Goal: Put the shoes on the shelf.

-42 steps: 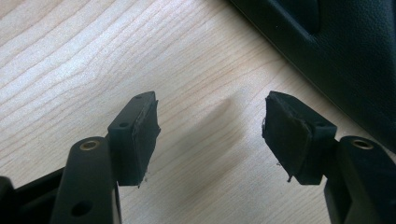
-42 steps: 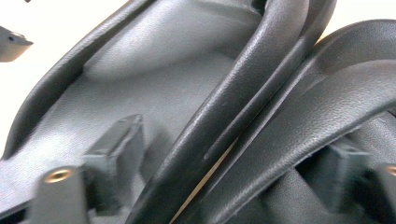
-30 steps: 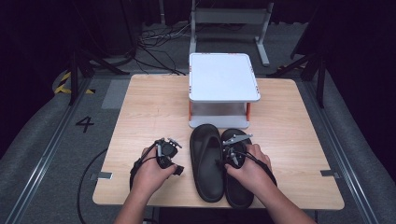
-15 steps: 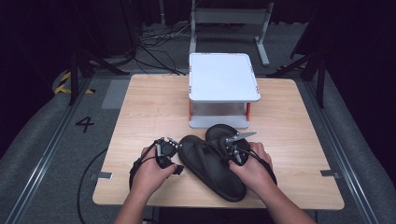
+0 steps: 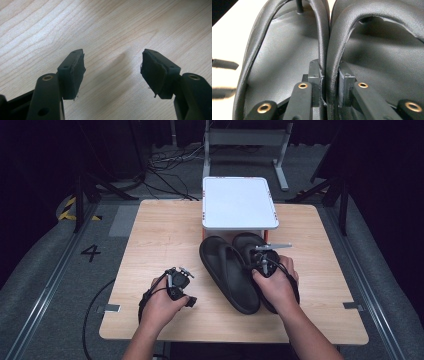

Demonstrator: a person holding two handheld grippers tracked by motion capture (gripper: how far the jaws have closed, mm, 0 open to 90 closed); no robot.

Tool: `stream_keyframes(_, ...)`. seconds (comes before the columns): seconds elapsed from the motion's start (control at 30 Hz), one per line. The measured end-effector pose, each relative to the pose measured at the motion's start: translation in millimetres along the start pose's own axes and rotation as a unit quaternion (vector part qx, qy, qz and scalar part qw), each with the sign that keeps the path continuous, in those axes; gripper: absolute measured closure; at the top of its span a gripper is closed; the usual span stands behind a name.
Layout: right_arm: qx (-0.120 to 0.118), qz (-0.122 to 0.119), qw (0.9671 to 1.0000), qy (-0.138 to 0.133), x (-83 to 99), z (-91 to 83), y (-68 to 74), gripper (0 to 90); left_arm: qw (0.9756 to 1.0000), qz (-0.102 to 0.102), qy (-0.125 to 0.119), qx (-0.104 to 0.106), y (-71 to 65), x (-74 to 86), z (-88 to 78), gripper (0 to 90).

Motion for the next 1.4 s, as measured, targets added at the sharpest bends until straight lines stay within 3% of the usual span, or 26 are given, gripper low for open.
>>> stream_keyframes(0.07,0.003,0.017,0.9998,-0.009,-7.4,0.2,-2.7,77.3,1.0,-0.002,0.0,0.003,-0.8,0.0,0.4,35.9)
stream_keyframes(0.33,0.017,0.047,0.9984,-0.026,-28.0,9.1,-13.6,77.3,1.0,0.0,0.002,0.003,-0.6,0.5,1.7,35.9)
stream_keyframes(0.87,0.046,0.091,0.9938,-0.042,-55.7,37.4,-28.7,77.3,0.9999,0.006,0.007,0.004,-2.0,0.4,3.2,35.9)
stream_keyframes(1.33,0.074,0.09,0.9924,-0.041,-61.8,65.3,-31.6,76.7,0.9998,0.009,0.013,0.013,-6.7,1.0,6.9,36.0)
stream_keyframes(1.4,0.072,0.082,0.9928,-0.049,-61.7,69.6,-32.2,72.4,0.9998,0.007,0.014,0.013,-6.4,1.3,7.0,35.9)
Point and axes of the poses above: each handheld gripper's, and its own axes: z roughly forward along the jaws, x roughly out of its underside, y roughly to its left, the point moved 8 cm from there along z, roughly forward along the jaws, and after that the axes turned 1 degree about -y, right-handed, at the moved point
